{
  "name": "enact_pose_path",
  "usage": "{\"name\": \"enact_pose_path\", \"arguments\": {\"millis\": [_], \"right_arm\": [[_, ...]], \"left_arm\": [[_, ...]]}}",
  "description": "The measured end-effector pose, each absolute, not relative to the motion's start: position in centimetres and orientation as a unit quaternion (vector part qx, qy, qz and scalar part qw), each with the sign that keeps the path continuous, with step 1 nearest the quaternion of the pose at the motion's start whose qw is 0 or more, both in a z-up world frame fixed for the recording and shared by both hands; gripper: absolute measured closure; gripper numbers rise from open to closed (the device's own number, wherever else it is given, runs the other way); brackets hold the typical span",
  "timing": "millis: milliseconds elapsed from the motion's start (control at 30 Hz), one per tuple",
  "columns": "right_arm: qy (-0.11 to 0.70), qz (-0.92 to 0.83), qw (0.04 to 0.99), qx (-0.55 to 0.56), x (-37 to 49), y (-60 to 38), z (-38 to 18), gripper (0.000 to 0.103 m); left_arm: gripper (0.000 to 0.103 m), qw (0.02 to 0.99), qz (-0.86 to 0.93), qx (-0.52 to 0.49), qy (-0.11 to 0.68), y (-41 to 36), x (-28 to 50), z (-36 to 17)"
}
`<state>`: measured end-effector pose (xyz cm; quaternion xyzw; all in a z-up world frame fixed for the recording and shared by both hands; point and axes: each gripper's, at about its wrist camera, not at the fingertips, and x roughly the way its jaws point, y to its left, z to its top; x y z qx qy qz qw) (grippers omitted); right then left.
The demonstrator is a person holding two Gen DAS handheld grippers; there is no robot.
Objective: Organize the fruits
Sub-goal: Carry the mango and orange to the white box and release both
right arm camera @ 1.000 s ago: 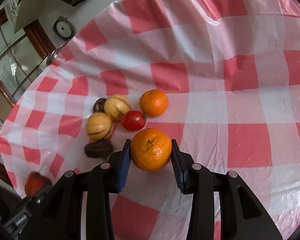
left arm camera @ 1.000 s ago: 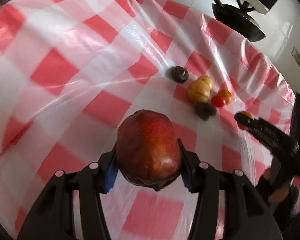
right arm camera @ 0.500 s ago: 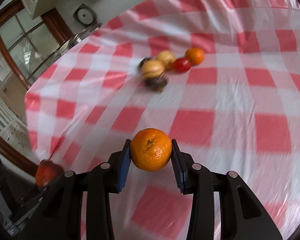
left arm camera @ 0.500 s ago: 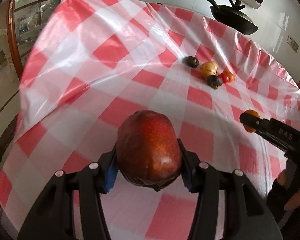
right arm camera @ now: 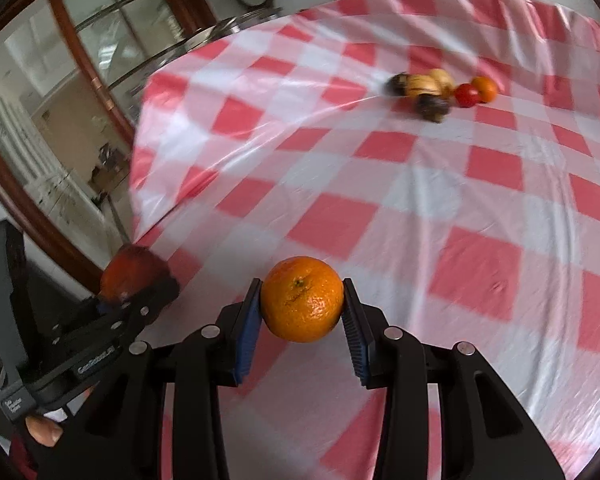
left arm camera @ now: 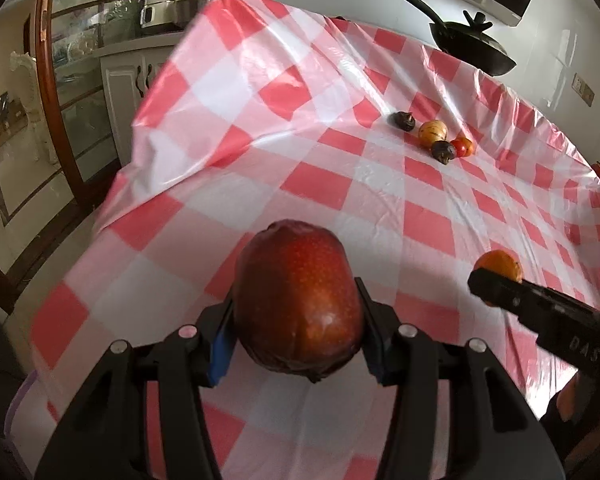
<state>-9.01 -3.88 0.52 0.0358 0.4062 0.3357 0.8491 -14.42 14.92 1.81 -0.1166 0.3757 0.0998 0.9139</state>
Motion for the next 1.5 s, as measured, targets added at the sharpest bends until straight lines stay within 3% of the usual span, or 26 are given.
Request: {"name": "enact_pose_path", "arguments": {"millis": [933, 1333, 1500], "right_arm": [[0.39, 0.456, 0.793, -0.107, -20.6, 6.5, -0.1, 0.064], [0.348, 0.545, 0.737, -0.199, -28.2, 11.6, -1.0, 0.064], [0.353, 0.573, 0.69, -0.266, -31.8, 14.7, -4.0, 0.064]], "left_arm": [[0.05, 0.926, 0.151, -0.136, 0.319, 22.3, -30.8, 0.8], [0.05, 0.885, 0.22, -0.19, 0.365, 27.2, -37.7, -4.1], [0.05, 0.854, 0.249, -0.2, 0.411, 28.4, -38.4, -7.4]]}}
